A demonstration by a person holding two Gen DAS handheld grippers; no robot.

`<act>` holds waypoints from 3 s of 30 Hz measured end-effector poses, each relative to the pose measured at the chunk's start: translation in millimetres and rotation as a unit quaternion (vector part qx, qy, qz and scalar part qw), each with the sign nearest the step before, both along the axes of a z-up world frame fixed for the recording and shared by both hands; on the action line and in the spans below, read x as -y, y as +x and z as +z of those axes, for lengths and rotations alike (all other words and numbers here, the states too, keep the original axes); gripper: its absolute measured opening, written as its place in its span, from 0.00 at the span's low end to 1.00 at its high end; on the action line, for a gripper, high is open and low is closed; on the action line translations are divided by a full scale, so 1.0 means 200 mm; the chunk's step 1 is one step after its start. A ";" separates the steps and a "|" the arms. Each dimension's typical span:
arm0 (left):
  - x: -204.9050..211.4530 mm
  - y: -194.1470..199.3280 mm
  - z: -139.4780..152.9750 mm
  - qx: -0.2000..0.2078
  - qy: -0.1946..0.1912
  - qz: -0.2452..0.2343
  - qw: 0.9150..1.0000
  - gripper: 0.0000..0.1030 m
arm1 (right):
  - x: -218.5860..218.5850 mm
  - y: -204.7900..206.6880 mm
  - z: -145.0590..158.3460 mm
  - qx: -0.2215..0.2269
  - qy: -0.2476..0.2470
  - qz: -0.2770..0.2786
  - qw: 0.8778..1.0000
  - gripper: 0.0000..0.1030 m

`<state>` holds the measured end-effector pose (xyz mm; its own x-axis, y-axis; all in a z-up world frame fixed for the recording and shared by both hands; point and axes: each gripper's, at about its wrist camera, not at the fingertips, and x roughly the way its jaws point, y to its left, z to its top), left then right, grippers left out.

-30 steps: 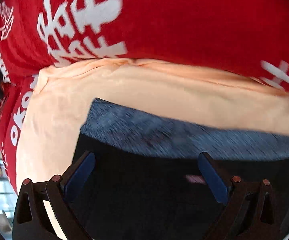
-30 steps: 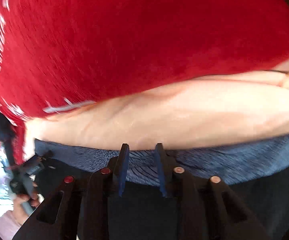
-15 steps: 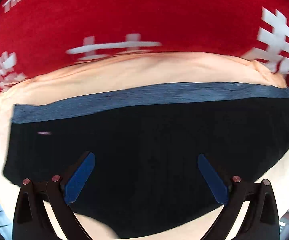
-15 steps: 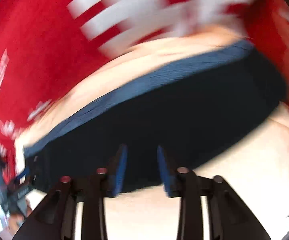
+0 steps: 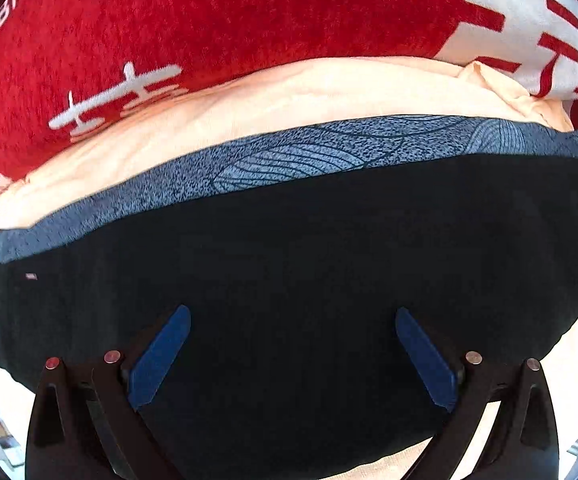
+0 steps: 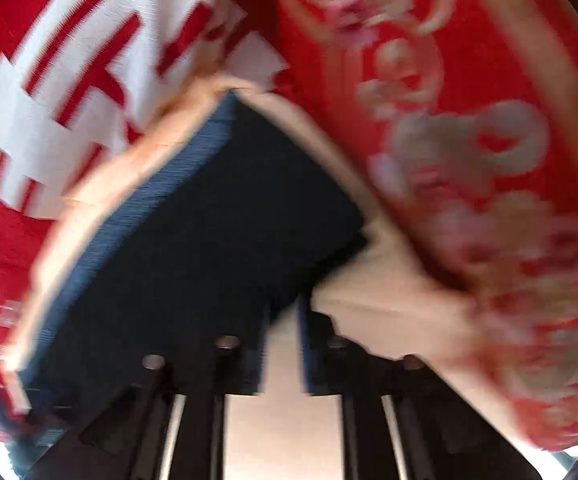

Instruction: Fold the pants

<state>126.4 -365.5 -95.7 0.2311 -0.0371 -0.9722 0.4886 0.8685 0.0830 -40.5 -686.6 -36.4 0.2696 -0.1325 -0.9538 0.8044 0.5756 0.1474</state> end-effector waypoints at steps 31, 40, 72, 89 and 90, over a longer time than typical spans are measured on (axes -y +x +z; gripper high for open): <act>-0.31 -0.07 0.17 -0.033 0.013 0.045 0.998 1.00 | -0.73 0.12 0.00 0.078 0.176 0.142 0.971 0.36; -0.71 -0.05 0.17 -0.040 0.019 0.107 0.993 1.00 | -1.03 0.32 -0.08 0.116 0.257 0.176 0.943 0.36; -0.63 -0.27 0.25 -0.088 0.010 0.058 0.994 1.00 | -1.15 0.17 -0.09 0.039 0.266 0.187 0.945 0.56; -0.24 -0.32 0.26 -0.086 0.009 0.007 0.996 1.00 | -0.95 -0.07 -0.16 0.049 0.281 0.114 0.952 0.58; -0.22 -0.32 0.26 -0.085 0.010 0.004 0.996 1.00 | -0.93 -0.09 -0.16 0.051 0.279 0.109 0.953 0.58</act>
